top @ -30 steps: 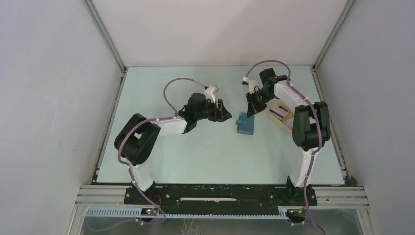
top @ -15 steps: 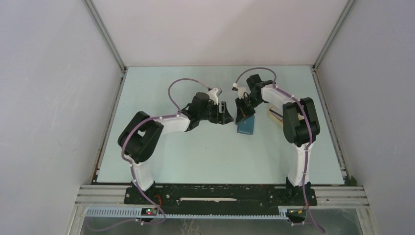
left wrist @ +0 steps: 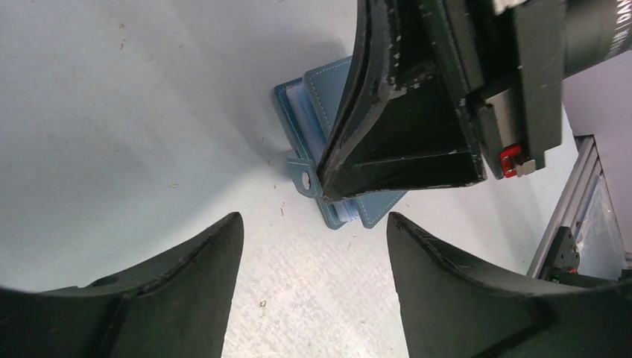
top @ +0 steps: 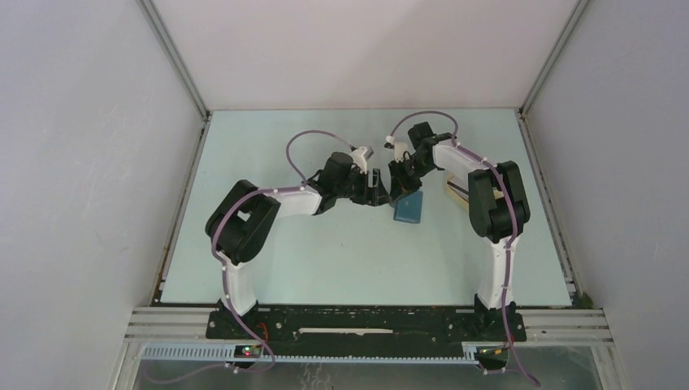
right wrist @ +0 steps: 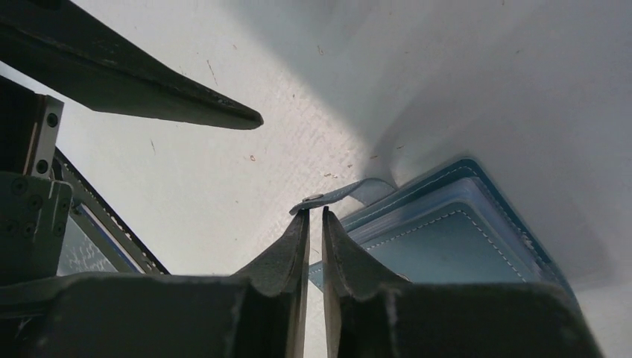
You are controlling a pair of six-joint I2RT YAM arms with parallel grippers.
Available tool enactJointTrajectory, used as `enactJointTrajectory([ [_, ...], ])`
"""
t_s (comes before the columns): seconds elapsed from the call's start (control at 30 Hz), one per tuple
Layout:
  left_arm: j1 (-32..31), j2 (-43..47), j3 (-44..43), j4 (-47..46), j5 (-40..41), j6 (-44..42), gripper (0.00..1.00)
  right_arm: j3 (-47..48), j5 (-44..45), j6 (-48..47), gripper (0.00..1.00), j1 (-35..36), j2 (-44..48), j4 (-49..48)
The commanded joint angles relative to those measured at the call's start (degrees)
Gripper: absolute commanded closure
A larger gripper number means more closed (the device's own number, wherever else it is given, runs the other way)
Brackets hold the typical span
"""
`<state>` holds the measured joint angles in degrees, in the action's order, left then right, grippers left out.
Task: Put the credit cards into the card holder
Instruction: Open the card holder at the center of the board.
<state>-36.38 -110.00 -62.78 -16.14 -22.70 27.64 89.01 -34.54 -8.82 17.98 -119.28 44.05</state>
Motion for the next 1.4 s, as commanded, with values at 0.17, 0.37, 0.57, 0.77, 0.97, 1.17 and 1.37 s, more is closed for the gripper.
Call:
enactJointTrajectory([
  [0.17, -0.6, -4.2, -6.3, -2.4, 0.3, 3.7, 0.31, 2.8, 0.2, -1.5, 0.81, -0.7, 0.4, 0.4],
  [0.37, -0.7, -4.9, -7.2, -1.4, 2.5, 4.0, 0.37, 2.7, 3.8, -1.3, 0.94, -1.3, 0.4, 0.2],
  [0.57, -0.7, -6.1, -8.5, -0.9, 2.4, 4.3, 0.37, 2.4, 4.2, -1.0, 1.00, -1.5, 0.5, -0.6],
  [0.77, -0.9, -7.2, -9.7, -0.4, 2.2, 4.4, 0.37, 1.8, 3.1, -0.5, 0.90, -1.3, 0.3, -2.0],
  [0.97, -1.7, -7.1, -10.2, -0.2, 1.9, 3.2, 0.34, 1.6, -0.6, 1.1, 0.90, -0.8, -1.1, -3.4],
  [1.17, -1.8, -7.8, -11.5, 2.6, 3.9, 2.8, 0.40, 1.5, -1.8, 1.5, 0.90, -1.0, -1.5, -3.7],
  [1.37, -1.7, -8.7, -12.6, 4.2, 4.5, 2.5, 0.50, 1.4, -1.4, 1.5, 0.90, -1.6, -1.0, -3.7],
])
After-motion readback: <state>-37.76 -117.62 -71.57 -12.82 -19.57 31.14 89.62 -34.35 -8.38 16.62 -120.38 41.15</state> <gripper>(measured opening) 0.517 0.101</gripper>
